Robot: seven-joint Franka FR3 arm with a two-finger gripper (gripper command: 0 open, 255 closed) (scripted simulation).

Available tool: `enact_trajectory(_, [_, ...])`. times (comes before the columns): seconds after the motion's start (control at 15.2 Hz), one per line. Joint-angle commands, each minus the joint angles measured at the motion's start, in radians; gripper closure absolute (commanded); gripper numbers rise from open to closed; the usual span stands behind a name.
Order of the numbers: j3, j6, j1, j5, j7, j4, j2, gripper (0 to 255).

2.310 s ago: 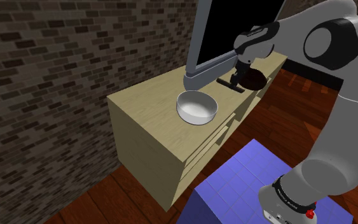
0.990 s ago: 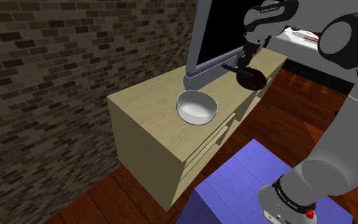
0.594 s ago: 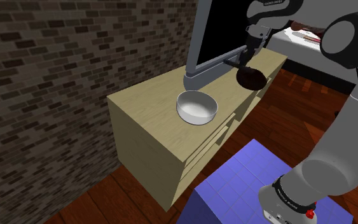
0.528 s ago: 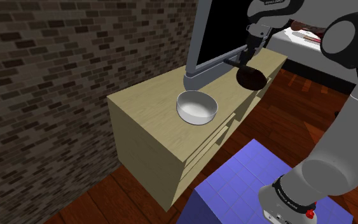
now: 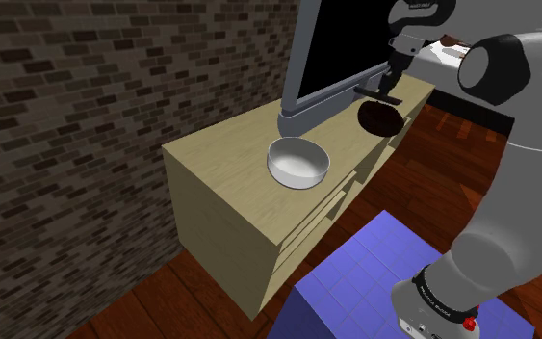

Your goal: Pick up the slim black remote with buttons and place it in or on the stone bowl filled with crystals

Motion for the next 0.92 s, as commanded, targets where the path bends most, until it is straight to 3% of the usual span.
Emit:
enact_trajectory(0.0, [-0.004,-0.031,-0.049,0.023,-0.041,0.084,0.06,255])
enact_trajectory(0.4, [0.005,-0.157,-0.218,0.089,-0.124,0.411,0.27,255])
enact_trajectory(0.86, [0.005,-0.052,-0.192,0.086,-0.138,0.285,0.254,255])
